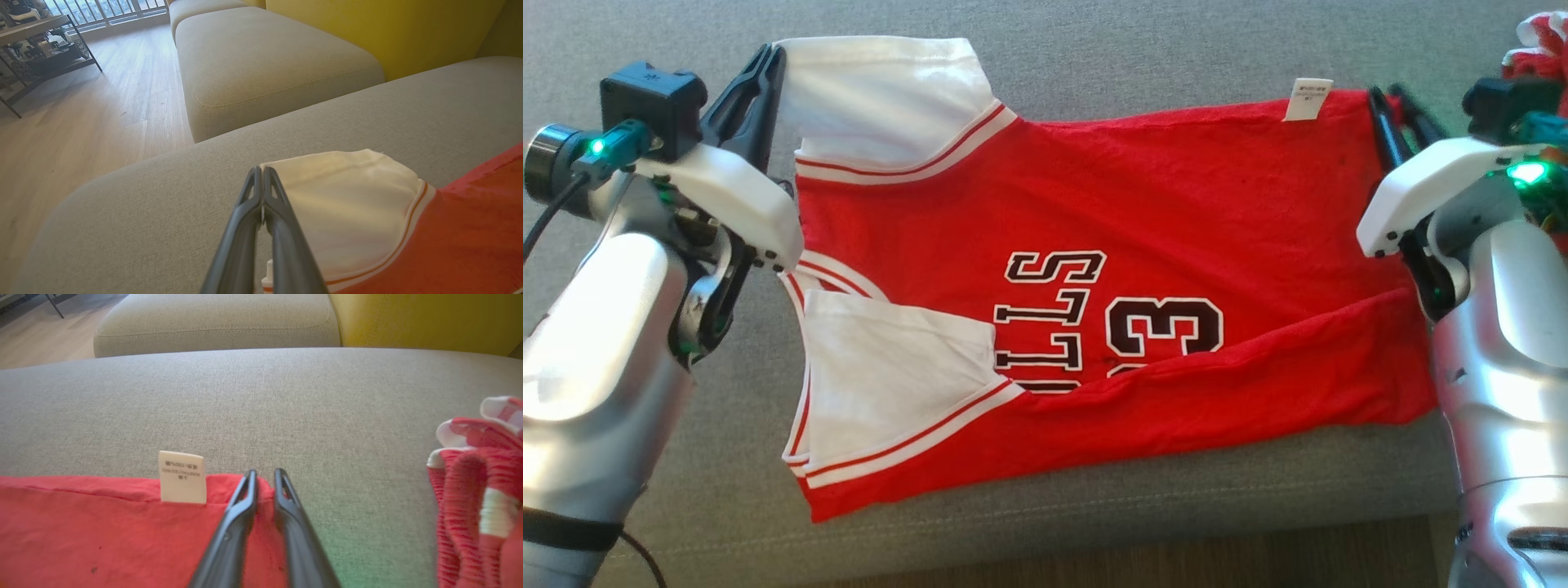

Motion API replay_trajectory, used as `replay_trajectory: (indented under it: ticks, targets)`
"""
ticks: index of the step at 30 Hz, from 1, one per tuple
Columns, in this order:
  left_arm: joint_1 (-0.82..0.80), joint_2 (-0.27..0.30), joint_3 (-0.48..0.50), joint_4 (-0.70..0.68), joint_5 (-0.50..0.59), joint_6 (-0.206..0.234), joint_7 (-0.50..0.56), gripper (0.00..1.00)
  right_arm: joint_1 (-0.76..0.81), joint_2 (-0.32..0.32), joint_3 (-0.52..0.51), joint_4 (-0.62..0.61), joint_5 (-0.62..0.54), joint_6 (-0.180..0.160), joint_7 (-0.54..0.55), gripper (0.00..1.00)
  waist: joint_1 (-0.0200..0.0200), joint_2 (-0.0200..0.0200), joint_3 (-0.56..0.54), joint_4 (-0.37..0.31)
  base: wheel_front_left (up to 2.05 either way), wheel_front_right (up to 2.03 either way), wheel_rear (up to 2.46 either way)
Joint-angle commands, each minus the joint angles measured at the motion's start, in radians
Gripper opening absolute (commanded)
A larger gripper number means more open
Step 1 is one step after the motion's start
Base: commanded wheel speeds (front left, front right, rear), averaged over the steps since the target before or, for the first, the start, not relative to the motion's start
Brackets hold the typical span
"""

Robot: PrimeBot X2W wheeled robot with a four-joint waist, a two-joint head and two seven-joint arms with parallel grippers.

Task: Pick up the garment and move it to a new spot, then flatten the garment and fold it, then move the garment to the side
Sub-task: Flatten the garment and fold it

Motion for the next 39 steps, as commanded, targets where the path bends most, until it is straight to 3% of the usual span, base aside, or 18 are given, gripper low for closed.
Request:
replay_trajectory:
  ticks: [1,12,20,36,39]
  targets:
    - [-0.018,0.053,0.042,-0.029,-0.005,0.010,0.004,0.00,-0.027,0.009,0.022,-0.015,-0.004,0.000,-0.013,0.00,0.0000,0.0000,-0.002,-0.001,0.00,0.00,0.00]
    - [0.013,0.068,0.048,-0.044,-0.013,0.030,-0.012,0.00,-0.017,0.002,0.036,0.006,0.022,0.000,-0.073,0.00,0.0000,0.0000,-0.035,-0.003,0.00,0.00,0.00]
    - [0.078,0.084,0.050,-0.094,-0.026,0.048,-0.029,0.00,0.058,-0.001,0.042,-0.050,0.061,0.000,-0.082,0.00,0.0000,0.0000,-0.099,0.000,0.00,0.00,0.00]
    - [0.331,0.203,0.012,-0.285,-0.049,0.074,0.015,0.00,0.313,-0.066,0.082,-0.290,0.143,0.000,0.100,0.00,0.0000,0.0000,-0.201,0.004,0.00,0.00,0.00]
    - [0.374,0.238,0.001,-0.332,-0.035,0.095,0.042,0.00,0.349,-0.079,0.089,-0.337,0.153,0.000,0.142,0.00,0.0000,0.0000,-0.202,0.004,0.00,0.00,0.00]
